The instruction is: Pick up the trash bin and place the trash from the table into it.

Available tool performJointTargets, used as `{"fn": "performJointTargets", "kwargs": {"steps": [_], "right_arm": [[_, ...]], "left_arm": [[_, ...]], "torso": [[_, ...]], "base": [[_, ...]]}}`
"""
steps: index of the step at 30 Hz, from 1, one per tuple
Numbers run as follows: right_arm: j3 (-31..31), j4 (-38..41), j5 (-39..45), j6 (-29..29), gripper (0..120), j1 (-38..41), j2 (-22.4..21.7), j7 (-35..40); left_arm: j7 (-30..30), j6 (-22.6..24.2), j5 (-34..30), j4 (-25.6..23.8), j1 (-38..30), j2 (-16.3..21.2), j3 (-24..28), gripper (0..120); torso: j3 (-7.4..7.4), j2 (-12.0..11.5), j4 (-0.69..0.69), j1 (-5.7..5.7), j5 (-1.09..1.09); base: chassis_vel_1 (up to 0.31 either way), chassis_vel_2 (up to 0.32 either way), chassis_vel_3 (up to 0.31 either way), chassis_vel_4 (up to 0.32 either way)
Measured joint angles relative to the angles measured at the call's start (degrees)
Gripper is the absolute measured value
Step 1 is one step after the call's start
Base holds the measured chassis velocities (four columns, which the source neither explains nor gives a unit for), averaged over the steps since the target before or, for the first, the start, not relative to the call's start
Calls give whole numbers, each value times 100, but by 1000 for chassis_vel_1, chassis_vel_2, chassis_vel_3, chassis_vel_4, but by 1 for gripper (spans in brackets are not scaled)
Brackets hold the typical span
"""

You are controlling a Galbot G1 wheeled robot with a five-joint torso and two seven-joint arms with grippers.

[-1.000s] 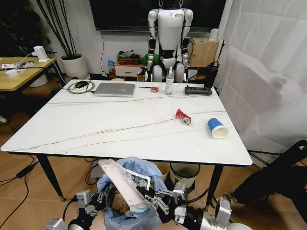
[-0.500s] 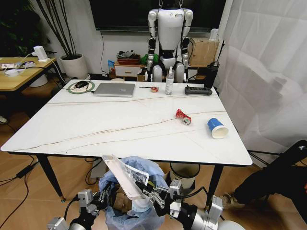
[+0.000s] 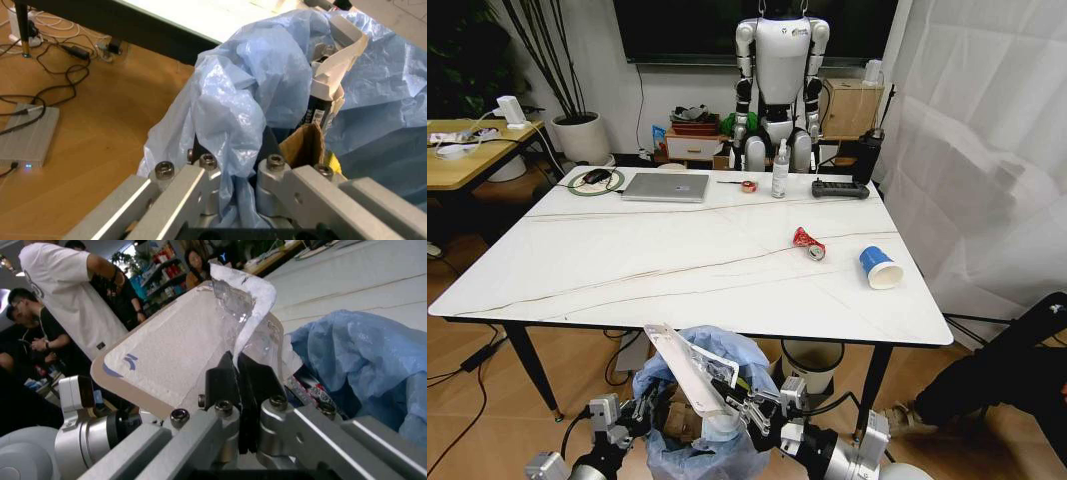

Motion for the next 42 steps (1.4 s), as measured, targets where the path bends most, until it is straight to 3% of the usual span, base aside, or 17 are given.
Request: {"fn": "performJointTargets", "kwargs": {"steps": [9, 21, 26, 29, 34, 42], "right_arm": [[32, -30, -138, 82, 0, -41, 2, -14], [60, -55, -301, 153, 41, -93, -3, -15], [106, -34, -305, 165, 65, -90, -23, -15], [117, -20, -301, 168, 72, -84, -22, -14], [346, 80, -354, 138, 94, 113, 165, 278], [1168, -155, 265, -672, 100, 1107, 480, 1639]], "left_arm": [[-34, 24, -28, -18, -10, 3, 2, 1], [-37, 29, -26, -46, -4, -25, 3, 1], [-42, 35, -24, -51, -12, -36, 13, 1], [-43, 36, -24, -52, -13, -36, 13, 1], [-44, 33, 27, -7, 31, -44, 32, 1], [-37, 25, 33, -52, 73, -58, 33, 1]], "torso": [[0, 0, 0, 0, 0], [0, 0, 0, 0, 0], [0, 0, 0, 0, 0], [0, 0, 0, 0, 0], [0, 0, -1, 0, 0], [0, 0, 1, 0, 2]], "base": [[0, 0, 0, 0], [0, 0, 0, 0], [0, 0, 0, 0], [0, 0, 0, 0], [0, 0, 0, 0], [0, 0, 0, 0]]}}
